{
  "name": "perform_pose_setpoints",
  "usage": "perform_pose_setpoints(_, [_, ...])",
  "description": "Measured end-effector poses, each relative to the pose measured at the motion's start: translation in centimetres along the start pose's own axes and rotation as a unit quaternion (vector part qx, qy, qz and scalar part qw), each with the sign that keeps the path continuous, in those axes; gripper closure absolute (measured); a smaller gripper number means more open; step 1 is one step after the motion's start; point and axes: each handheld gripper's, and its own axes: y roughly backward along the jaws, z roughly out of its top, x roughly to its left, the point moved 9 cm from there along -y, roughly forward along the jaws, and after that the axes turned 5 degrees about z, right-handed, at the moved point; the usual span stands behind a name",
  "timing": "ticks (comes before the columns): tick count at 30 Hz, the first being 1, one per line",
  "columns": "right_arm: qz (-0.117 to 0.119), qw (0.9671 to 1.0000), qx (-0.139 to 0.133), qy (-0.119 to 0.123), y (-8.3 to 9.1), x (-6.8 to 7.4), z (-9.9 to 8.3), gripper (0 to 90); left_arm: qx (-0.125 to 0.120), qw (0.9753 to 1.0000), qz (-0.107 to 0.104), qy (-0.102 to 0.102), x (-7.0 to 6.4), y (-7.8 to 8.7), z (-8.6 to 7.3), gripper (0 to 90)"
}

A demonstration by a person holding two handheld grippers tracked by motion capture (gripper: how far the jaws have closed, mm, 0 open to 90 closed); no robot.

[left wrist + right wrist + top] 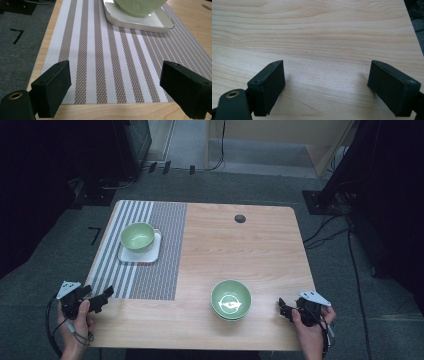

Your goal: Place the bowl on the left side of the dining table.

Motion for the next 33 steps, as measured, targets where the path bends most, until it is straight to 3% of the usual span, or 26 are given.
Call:
perform_pose_setpoints(9, [0.000,1.0000,0.000,0.000,0.0,0.0,0.0,13.9,-0.006,0.9994,0.028,-0.022,1.2,0.9,-0.9,9.9])
perform_pose_setpoints(14, [0.000,1.0000,0.000,0.000,0.0,0.0,0.0,13.9,0.006,0.9985,0.039,-0.038,1.7,1.2,-1.6,9.9])
perform_pose_setpoints(18, [0.000,1.0000,0.000,0.000,0.0,0.0,0.0,13.9,0.009,0.9983,0.038,-0.043,1.7,1.2,-1.7,9.8])
perform_pose_setpoints(22, [0.000,1.0000,0.000,0.000,0.0,0.0,0.0,13.9,0.019,0.9968,0.043,-0.065,1.2,1.0,-2.1,9.9])
perform_pose_setpoints(33, [0.000,1.0000,0.000,0.000,0.0,0.0,0.0,14.0,0.036,0.9949,0.053,-0.078,1.0,0.8,-2.6,9.8])
